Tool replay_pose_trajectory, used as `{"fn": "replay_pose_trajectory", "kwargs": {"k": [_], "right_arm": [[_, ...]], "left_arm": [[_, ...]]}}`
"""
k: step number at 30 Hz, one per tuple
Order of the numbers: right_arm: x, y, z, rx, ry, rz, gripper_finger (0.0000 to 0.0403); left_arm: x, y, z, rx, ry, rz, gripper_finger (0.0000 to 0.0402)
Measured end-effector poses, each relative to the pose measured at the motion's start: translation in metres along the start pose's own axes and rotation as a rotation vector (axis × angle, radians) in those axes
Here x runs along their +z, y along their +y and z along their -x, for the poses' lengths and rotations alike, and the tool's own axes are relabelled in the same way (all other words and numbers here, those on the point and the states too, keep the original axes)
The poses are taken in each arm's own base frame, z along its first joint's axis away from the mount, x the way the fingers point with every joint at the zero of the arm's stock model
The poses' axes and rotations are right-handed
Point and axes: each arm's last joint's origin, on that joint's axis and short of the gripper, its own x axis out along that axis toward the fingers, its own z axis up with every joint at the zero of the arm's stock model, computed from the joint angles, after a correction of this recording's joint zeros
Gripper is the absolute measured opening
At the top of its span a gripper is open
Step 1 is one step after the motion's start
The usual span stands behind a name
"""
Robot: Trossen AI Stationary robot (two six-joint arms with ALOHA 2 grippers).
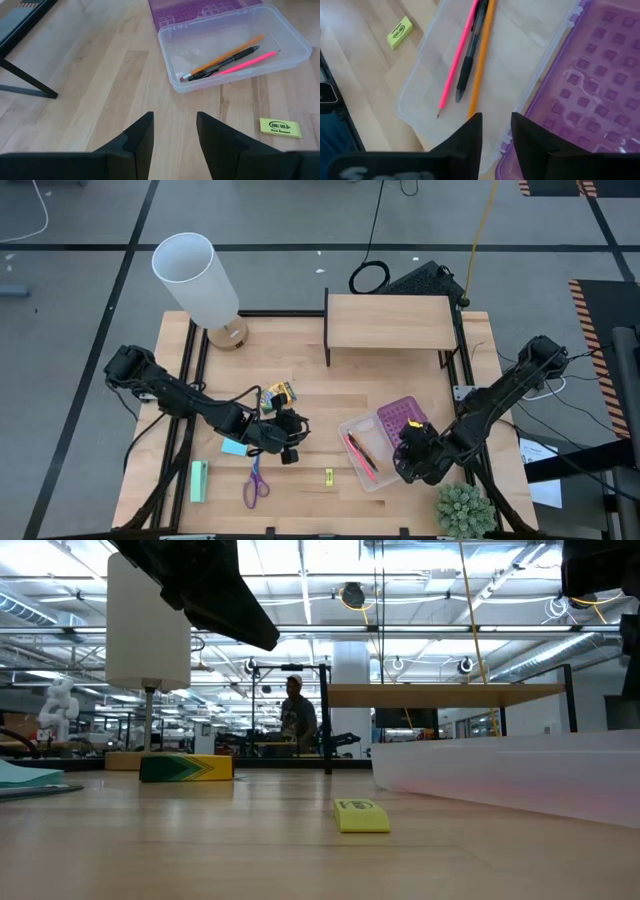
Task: Pack school essentials
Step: Put the purple scissors into the purple supply box
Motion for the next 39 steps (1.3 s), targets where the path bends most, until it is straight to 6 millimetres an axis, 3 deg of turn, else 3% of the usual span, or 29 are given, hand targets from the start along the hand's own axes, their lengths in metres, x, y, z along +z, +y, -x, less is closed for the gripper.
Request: {"fn": "replay_pose_trajectory", "kwargs": {"k": [8,21,31,39], "right_arm": [[0.001,-0.001,0.001,0.019,-0.025,0.087,0.0113],[0.023,-0.001,0.033,0.004,-0.447,0.434,0.0114],[0.028,-0.003,0.041,-0.009,-0.488,0.527,0.0114],[0.027,-0.003,0.04,-0.012,-0.484,0.537,0.0114]], "left_arm": [[0.0,0.0,0.0,0.001,0.002,-0.001,0.0152],[-0.008,0.006,-0.001,0.07,0.069,0.037,0.0152],[-0.034,0.003,0.004,0.11,0.178,0.162,0.0152],[-0.062,-0.022,0.019,-0.053,0.283,0.124,0.0152]]}}
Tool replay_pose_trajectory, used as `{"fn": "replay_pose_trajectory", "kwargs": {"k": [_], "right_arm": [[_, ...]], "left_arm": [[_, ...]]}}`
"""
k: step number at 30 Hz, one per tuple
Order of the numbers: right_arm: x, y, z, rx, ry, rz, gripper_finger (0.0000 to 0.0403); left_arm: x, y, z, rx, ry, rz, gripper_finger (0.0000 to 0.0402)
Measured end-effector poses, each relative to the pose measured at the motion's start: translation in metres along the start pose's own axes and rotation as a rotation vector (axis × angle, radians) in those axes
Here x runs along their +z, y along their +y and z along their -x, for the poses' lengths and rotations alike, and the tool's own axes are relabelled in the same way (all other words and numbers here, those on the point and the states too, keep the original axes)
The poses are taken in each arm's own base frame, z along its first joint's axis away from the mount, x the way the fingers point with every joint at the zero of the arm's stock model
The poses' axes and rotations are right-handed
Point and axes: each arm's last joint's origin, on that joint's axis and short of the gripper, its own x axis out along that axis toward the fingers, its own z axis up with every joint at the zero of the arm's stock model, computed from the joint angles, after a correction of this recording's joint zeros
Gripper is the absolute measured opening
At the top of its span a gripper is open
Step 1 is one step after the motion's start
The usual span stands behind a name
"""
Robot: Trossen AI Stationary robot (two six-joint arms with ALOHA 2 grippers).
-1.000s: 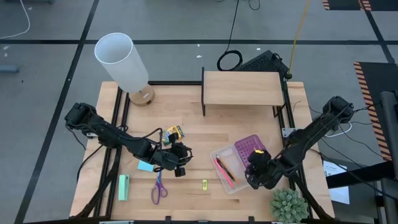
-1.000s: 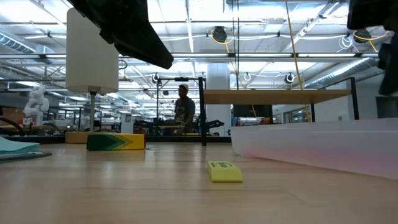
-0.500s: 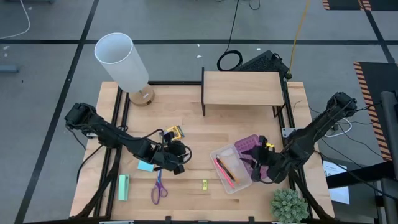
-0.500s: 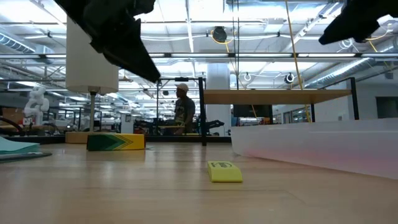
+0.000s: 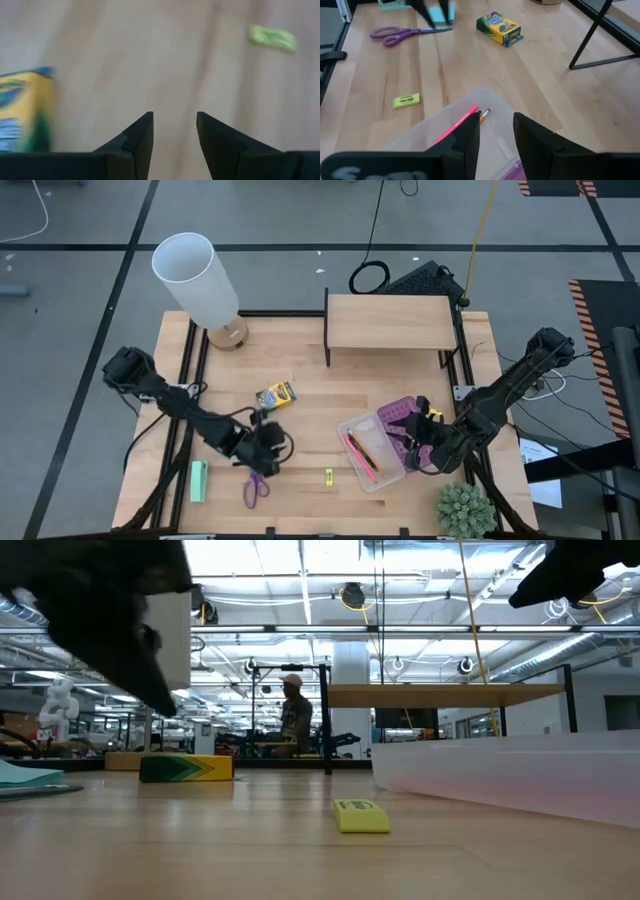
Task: Pack school essentials
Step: Put the purple scissors into the purple supply box
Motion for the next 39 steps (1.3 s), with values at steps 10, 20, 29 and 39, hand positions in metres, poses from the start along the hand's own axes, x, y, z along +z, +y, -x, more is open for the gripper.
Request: {"fn": "replay_pose_trajectory", "kwargs": {"k": [10,20,29,39], "right_arm": [[0.0,0.0,0.0,0.003,0.003,0.0,0.0114],[0.001,0.001,0.0,0.008,-0.003,-0.017,0.0114],[0.004,0.004,0.0,0.031,-0.028,-0.025,0.0114],[0.004,0.004,0.0,0.031,-0.029,-0.006,0.0114]], "left_arm": [[-0.042,-0.042,0.028,-0.285,0.136,-0.328,0.0152],[-0.074,-0.075,0.055,-0.527,0.13,-0.656,0.0152],[-0.079,-0.078,0.046,-0.523,0.118,-0.827,0.0152],[-0.088,-0.079,0.029,-0.482,0.16,-0.925,0.0152]]}}
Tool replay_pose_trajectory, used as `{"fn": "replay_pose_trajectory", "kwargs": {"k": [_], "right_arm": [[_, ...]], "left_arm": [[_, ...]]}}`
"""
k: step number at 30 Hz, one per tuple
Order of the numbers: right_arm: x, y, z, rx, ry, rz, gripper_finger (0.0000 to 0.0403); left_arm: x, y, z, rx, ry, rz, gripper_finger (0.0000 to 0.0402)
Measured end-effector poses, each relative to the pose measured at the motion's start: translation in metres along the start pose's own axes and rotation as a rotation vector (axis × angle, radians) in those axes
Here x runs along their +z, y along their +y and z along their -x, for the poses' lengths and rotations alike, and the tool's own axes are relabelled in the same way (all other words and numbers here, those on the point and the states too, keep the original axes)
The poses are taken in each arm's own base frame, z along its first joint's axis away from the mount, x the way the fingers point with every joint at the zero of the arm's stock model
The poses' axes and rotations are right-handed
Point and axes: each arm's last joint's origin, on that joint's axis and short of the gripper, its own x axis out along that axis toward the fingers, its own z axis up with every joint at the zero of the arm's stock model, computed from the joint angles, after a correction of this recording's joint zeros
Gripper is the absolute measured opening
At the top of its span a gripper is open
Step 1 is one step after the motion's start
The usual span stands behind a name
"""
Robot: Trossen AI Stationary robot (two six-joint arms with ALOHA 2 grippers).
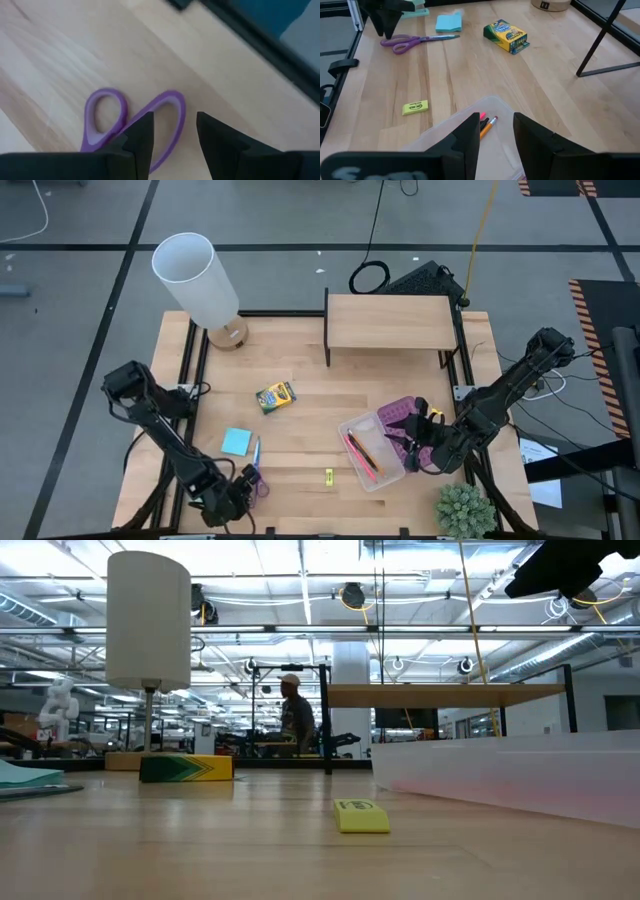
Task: Pack school essentials
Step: Put the purple scissors into the purple supply box
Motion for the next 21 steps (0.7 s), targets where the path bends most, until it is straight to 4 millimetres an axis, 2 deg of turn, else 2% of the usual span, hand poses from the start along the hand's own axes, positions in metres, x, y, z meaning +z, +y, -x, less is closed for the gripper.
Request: {"fn": "replay_pose_trajectory", "kwargs": {"k": [10,21], "right_arm": [[0.0,0.0,0.0,0.0,0.0,0.001,0.0114],[0.0,0.0,0.0,0.0,0.0,0.019,0.0114]], "left_arm": [[-0.008,0.0,-0.012,0.006,0.088,-0.069,0.0147],[-0.005,0.006,-0.014,-0.01,0.058,-0.107,0.0022]]}}
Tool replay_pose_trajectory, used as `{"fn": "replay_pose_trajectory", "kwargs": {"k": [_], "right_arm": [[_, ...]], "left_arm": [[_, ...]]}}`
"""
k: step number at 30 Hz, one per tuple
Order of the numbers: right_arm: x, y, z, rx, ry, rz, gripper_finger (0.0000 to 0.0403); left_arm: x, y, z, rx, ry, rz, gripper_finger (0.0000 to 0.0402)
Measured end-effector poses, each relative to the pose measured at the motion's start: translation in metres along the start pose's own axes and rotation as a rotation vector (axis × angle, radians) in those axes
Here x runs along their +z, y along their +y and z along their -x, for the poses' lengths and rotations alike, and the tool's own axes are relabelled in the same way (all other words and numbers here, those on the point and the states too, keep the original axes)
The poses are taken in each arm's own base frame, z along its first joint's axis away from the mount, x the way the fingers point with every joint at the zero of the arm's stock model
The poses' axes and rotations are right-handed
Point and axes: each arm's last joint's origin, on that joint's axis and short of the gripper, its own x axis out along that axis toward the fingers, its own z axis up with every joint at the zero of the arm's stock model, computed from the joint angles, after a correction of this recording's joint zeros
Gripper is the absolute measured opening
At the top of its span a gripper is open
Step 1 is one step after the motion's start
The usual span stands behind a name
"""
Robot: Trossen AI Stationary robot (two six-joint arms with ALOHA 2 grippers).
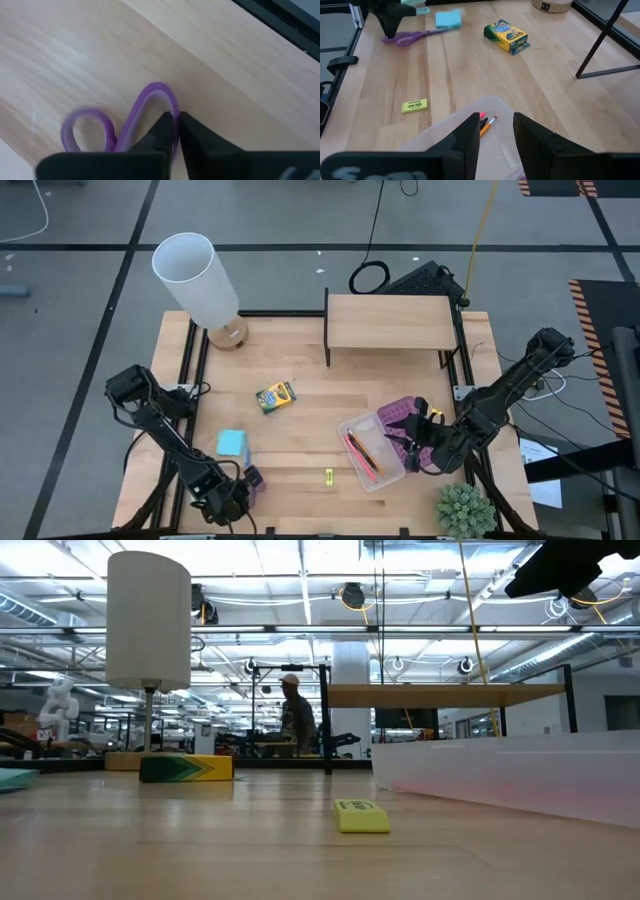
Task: Pack school essentials
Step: Put the purple scissors into the purple supply box
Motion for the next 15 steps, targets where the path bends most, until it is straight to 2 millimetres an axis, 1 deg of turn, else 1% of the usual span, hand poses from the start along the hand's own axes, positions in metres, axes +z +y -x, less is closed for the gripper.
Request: {"fn": "replay_pose_trajectory", "kwargs": {"k": [3,7,10,15], "right_arm": [[0.0,0.0,0.0,0.001,0.0,-0.005,0.0114],[0.0,0.0,0.0,0.007,0.006,-0.003,0.0114],[0.0,0.0,0.0,0.008,0.006,0.002,0.0114],[0.0,0.001,0.0,0.018,0.014,0.004,0.0114]], "left_arm": [[0.002,0.004,-0.001,0.014,-0.029,-0.006,0.001],[0.006,0.01,-0.002,0.081,-0.063,0.012,0.0023],[0.011,0.01,-0.001,0.115,-0.115,0.018,0.0024],[0.016,0.016,0.0,0.181,-0.171,0.038,0.0009]]}}
